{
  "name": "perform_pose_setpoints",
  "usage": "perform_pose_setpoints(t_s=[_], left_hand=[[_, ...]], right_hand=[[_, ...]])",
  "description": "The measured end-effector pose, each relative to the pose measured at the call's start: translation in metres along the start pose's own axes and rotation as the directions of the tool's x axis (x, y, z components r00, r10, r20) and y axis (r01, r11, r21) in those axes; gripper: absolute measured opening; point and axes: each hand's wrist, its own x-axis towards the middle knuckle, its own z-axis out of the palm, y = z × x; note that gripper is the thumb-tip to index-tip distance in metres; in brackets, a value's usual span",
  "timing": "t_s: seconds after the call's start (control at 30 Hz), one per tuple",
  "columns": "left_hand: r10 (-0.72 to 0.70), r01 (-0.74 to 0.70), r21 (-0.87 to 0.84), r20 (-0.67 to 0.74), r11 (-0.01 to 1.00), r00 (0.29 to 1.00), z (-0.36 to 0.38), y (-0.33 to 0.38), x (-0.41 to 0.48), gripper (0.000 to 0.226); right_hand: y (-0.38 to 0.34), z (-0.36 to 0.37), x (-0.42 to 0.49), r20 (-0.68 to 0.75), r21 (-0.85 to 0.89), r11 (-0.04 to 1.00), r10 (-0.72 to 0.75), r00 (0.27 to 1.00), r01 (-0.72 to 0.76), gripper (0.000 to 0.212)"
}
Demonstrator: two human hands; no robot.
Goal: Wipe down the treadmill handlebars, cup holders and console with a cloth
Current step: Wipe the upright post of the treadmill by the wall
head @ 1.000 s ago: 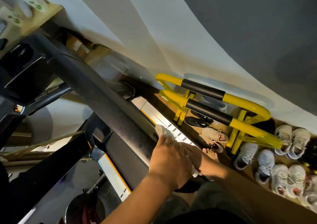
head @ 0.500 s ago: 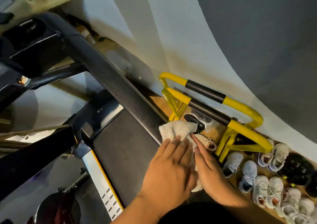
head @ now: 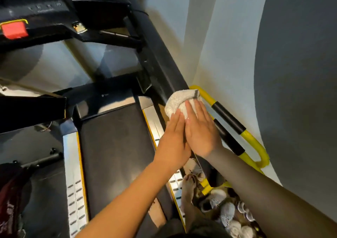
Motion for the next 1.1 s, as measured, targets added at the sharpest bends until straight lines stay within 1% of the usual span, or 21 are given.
perform_pose_setpoints(t_s=[0.07,0.1,0.13,0.17,0.2,0.27,0.3,0.37,0.4,0.43,0.53,0.57,0.6,0.7,0.77,0.87,0.93,1.0,1.03,1.07,1.1], left_hand=[[-0.013,0.004,-0.131,-0.072,0.991,0.997,-0.001,0.006,0.003,0.059],[-0.024,0.007,-0.172,-0.097,0.985,0.995,0.002,0.007,-0.003,0.056],[-0.066,0.041,-0.235,-0.102,0.971,0.993,0.007,0.007,-0.011,0.054],[-0.117,0.083,-0.351,-0.077,0.933,0.99,0.013,0.01,-0.022,0.051],[-0.169,0.132,-0.414,-0.054,0.901,0.984,0.02,0.01,-0.032,0.047],[-0.148,0.105,-0.407,-0.078,0.908,0.986,0.033,0.016,-0.047,0.045],[-0.163,0.108,-0.41,-0.102,0.906,0.981,0.039,0.017,-0.05,0.045],[-0.217,0.112,-0.508,-0.151,0.854,0.964,0.04,0.019,-0.045,0.036],[-0.248,0.126,-0.527,-0.167,0.84,0.954,0.04,0.018,-0.038,0.029],[-0.278,0.141,-0.553,-0.171,0.821,0.945,0.039,0.015,-0.033,0.027],[-0.324,0.178,-0.562,-0.171,0.808,0.931,0.043,0.002,-0.016,0.035],[-0.338,0.184,-0.576,-0.172,0.796,0.925,0.043,0.0,-0.012,0.035],[-0.367,0.199,-0.623,-0.152,0.756,0.918,0.044,-0.001,-0.008,0.034],[-0.467,0.268,-0.777,-0.037,0.569,0.884,0.037,0.004,0.003,0.029],[-0.499,0.301,-0.83,0.031,0.47,0.866,0.033,0.008,0.012,0.037],[-0.554,0.428,-0.797,0.145,0.425,0.82,0.037,-0.005,0.035,0.071],[-0.585,0.445,-0.805,0.155,0.392,0.796,0.043,-0.023,0.052,0.083],[-0.59,0.416,-0.821,0.123,0.391,0.798,0.055,-0.041,0.069,0.095],[-0.598,0.403,-0.846,0.13,0.349,0.791,0.061,-0.049,0.075,0.096],[-0.623,0.387,-0.885,0.154,0.259,0.767,0.06,-0.051,0.081,0.093],[-0.639,0.369,-0.916,0.189,0.159,0.745,0.055,-0.05,0.085,0.093]], right_hand=[[-0.002,-0.002,-0.004,0.002,-0.045,0.999,-0.009,1.0,0.009,0.065],[0.0,-0.002,-0.016,0.017,-0.07,0.997,-0.035,0.999,0.037,0.073],[0.0,-0.004,-0.031,0.045,-0.098,0.993,-0.065,0.997,0.069,0.083],[0.003,-0.004,-0.048,0.069,-0.119,0.989,-0.085,0.994,0.093,0.09],[0.005,-0.004,-0.065,0.081,-0.123,0.985,-0.111,0.991,0.12,0.092],[0.012,-0.002,-0.087,0.097,-0.12,0.979,-0.154,0.983,0.166,0.09],[0.016,-0.001,-0.09,0.099,-0.131,0.975,-0.17,0.98,0.182,0.09],[0.021,-0.002,-0.083,0.135,-0.168,0.965,-0.181,0.974,0.202,0.091],[0.022,-0.002,-0.077,0.144,-0.186,0.957,-0.197,0.97,0.222,0.091],[0.022,-0.003,-0.07,0.144,-0.195,0.948,-0.227,0.963,0.252,0.086],[0.014,-0.005,-0.05,0.125,-0.228,0.921,-0.294,0.948,0.315,0.057],[0.012,-0.005,-0.043,0.128,-0.242,0.917,-0.293,0.948,0.316,0.056],[0.01,-0.005,-0.038,0.142,-0.258,0.913,-0.288,0.947,0.317,0.059],[0.011,-0.006,-0.027,0.157,-0.242,0.907,-0.313,0.937,0.344,0.061],[0.012,-0.008,-0.02,0.175,-0.168,0.912,-0.345,0.922,0.373,0.059],[0.008,-0.019,-0.004,0.196,-0.126,0.895,-0.401,0.895,0.429,0.054],[-0.005,-0.037,0.01,0.292,-0.048,0.894,-0.415,0.862,0.446,0.053],[-0.021,-0.056,0.026,0.407,0.064,0.911,-0.397,0.823,0.408,0.048],[-0.028,-0.064,0.035,0.431,0.129,0.92,-0.389,0.814,0.37,0.047],[-0.035,-0.07,0.044,0.414,0.184,0.923,-0.385,0.825,0.338,0.047],[-0.038,-0.076,0.052,0.384,0.197,0.931,-0.363,0.849,0.308,0.047]])
